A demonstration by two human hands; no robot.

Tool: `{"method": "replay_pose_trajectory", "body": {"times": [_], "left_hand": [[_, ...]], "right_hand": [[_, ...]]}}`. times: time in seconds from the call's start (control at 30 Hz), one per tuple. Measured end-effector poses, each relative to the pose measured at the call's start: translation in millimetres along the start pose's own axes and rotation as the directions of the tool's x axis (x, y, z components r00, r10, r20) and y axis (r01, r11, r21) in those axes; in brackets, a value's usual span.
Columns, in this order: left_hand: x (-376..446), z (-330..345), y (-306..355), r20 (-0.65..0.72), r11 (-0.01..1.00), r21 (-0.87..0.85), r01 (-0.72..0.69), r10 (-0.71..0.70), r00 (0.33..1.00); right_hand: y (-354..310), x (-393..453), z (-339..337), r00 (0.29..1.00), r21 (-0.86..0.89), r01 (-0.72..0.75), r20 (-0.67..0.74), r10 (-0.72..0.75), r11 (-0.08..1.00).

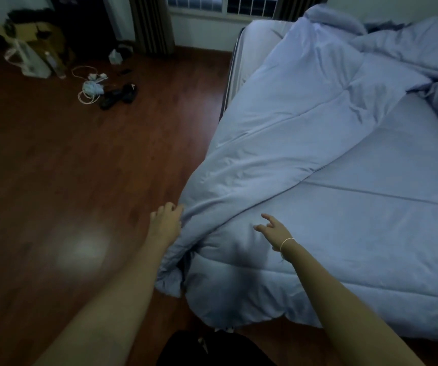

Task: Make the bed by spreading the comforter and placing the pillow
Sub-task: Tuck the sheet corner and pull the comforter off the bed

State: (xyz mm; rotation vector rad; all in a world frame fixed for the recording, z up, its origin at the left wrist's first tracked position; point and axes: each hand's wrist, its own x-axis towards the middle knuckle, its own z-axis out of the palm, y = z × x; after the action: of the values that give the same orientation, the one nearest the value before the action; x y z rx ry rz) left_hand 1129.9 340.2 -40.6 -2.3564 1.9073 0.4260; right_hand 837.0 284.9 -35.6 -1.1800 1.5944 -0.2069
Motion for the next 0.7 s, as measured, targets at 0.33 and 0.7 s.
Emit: {"method": "replay_pose_trajectory", "body": {"times": [0.33,0.7], "left_hand": [[72.0,-5.7,69.3,0.056,0.970,-0.096,-0.224,0.230,0.972],[176.2,57.9,113.2,0.191,0.858,-0.063,-0.510,0.512,0.837]], "right_hand": [[-28.2,38.9,-29.1,0.969,0.082,0.014,-0.246,0.007,0.997],[-59.0,157.1,-31.1,0.848,0.001,-0.157,-0.513,0.135,0.988]]}}
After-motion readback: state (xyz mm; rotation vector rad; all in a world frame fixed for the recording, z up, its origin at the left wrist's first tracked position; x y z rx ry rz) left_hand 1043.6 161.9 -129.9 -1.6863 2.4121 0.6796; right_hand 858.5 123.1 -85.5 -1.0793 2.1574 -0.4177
